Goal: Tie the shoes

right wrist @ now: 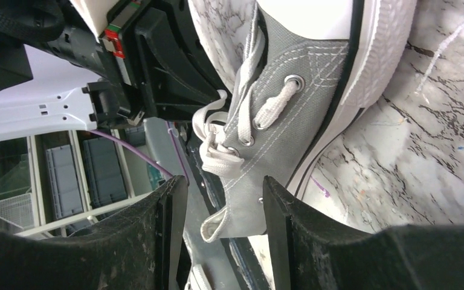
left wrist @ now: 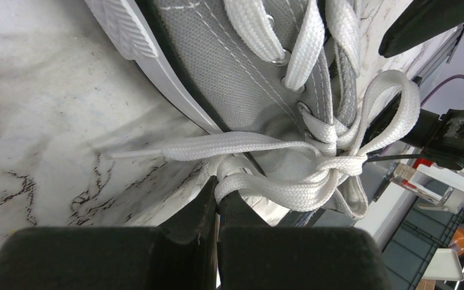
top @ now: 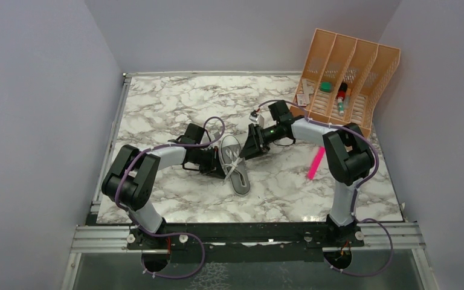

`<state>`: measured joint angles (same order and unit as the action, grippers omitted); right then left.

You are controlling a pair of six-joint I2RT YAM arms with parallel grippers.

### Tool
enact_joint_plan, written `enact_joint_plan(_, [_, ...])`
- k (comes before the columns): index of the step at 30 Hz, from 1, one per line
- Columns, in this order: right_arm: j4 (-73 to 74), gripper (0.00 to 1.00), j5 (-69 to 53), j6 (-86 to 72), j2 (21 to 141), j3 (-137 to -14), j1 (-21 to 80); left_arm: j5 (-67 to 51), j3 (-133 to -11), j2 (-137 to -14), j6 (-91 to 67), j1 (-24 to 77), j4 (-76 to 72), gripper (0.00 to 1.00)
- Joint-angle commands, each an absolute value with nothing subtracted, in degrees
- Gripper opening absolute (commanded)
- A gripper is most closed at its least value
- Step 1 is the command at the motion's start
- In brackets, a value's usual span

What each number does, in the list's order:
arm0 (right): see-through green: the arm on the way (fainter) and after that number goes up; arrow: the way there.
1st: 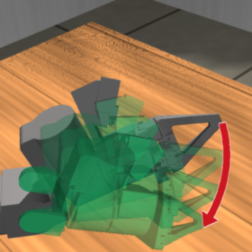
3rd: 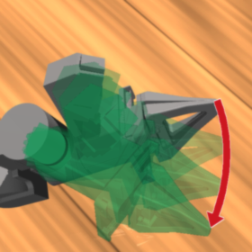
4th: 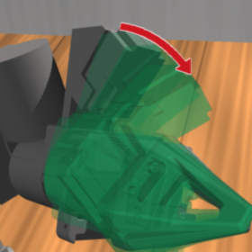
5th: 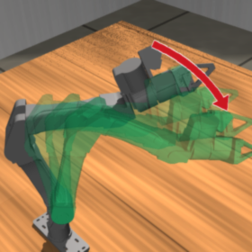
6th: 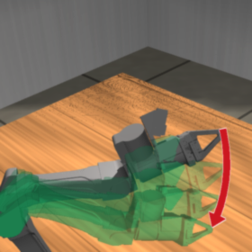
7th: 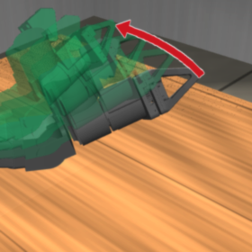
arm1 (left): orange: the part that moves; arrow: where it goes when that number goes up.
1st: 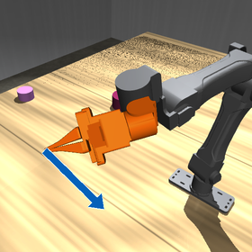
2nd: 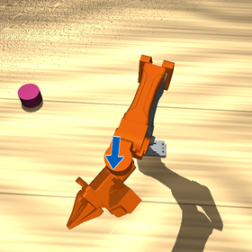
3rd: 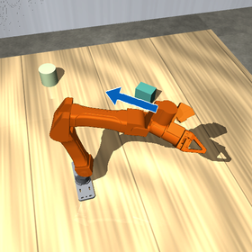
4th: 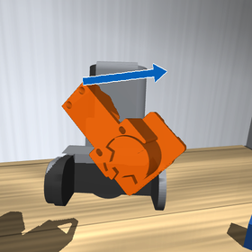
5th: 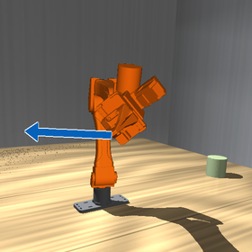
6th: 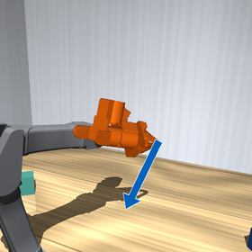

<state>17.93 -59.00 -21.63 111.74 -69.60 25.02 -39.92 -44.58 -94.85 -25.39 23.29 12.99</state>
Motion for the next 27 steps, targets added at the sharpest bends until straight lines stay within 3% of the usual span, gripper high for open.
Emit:
enact_joint_plan(1, [12.97,0.53,-62.73,-24.74,111.84,-69.04,25.26,-40.87,-45.01,-94.42,-25.66,23.71,13.26,0.0])
enact_joint_plan(12, [12.91,0.51,-61.07,-25.85,113.51,-69.66,27.78,-41.52,-44.97,-94.37,-25.14,23.73,13.2,0.0])
enact_joint_plan(19, [12.35,0.44,-58.61,-26.95,114.96,-69.42,28.4,-41.84,-44.87,-93.79,-24.66,23.73,13.75,0.0])
enact_joint_plan(25, [14.44,0.07,-53.83,-27.78,114.58,-70.37,28.26,-40.52,-43.44,-92.67,-23.37,23.73,15.5,0.0])
enact_joint_plan(27, [13.94,0.0,-51.96,-28.58,112.71,-69.39,28.04,-40.34,-42.68,-92.39,-23.1,23.73,16.31,0.0])
